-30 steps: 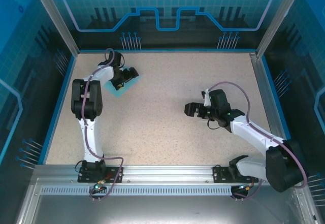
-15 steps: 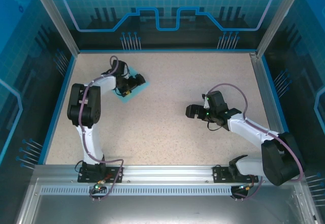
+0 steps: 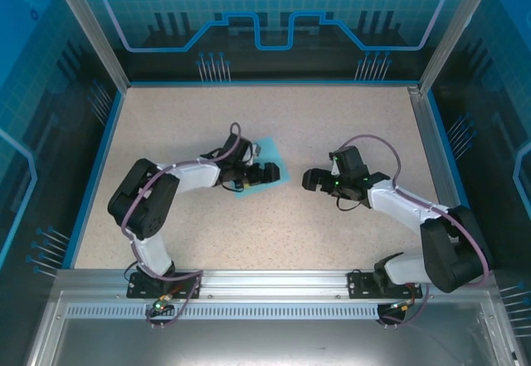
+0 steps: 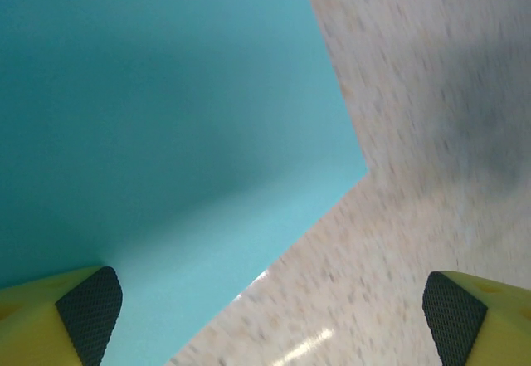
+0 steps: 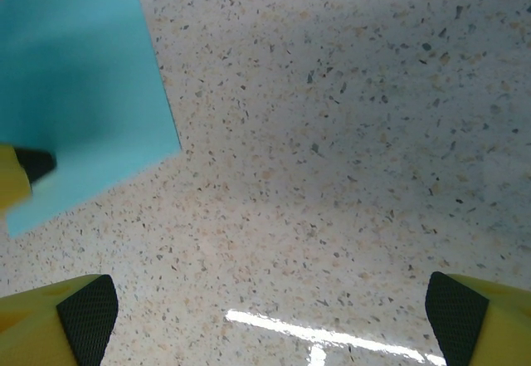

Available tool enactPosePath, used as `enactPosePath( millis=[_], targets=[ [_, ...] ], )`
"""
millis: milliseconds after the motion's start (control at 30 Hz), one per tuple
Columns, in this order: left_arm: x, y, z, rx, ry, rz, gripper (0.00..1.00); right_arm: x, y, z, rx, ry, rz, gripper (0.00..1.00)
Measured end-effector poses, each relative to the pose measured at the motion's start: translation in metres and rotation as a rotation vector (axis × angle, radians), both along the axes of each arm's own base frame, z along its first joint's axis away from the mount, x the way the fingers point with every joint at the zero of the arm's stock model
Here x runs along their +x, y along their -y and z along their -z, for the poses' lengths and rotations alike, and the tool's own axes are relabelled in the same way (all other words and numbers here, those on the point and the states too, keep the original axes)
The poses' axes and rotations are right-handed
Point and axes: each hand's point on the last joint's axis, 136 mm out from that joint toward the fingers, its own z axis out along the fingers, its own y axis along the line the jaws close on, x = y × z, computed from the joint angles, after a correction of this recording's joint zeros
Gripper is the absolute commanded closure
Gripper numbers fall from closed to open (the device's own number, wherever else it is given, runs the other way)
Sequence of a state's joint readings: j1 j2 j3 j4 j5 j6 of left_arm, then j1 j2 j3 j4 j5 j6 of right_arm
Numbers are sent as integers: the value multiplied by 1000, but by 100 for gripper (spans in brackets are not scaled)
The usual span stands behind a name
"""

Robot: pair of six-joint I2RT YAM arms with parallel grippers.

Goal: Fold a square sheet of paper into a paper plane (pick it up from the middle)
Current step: Move the square sheet of paper to the center of the table.

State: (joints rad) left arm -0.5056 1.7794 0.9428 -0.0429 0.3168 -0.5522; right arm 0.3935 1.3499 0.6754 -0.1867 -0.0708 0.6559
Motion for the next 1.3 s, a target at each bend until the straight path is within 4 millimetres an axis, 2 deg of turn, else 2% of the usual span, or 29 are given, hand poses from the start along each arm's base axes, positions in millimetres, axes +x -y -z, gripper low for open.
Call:
enactPosePath(
  millis=[100, 267, 433, 667, 867, 1100, 1300],
  targets=[
    [-26, 5, -2, -9, -19, 37, 1, 4, -4, -3, 6, 5, -2, 1],
    [-54, -9, -8, -9, -55, 22, 1, 12, -32, -19, 21, 34, -62, 1],
    [-56, -35, -32, 19, 51, -81, 1, 24, -63, -29, 42, 41, -103, 5],
    [-59, -86, -52, 35, 166, -272, 1, 33, -111, -22, 58, -1, -165, 6],
    [-63, -122, -67, 11, 249, -398, 2, 43, -141, -16, 52, -39, -192, 11],
    [-70, -135, -79, -10, 300, -436, 1, 46, -156, -3, 61, -93, -206, 12],
    [-75, -139, -75, -1, 296, -443, 2, 46, -162, 7, 73, -130, -212, 12]
  ],
)
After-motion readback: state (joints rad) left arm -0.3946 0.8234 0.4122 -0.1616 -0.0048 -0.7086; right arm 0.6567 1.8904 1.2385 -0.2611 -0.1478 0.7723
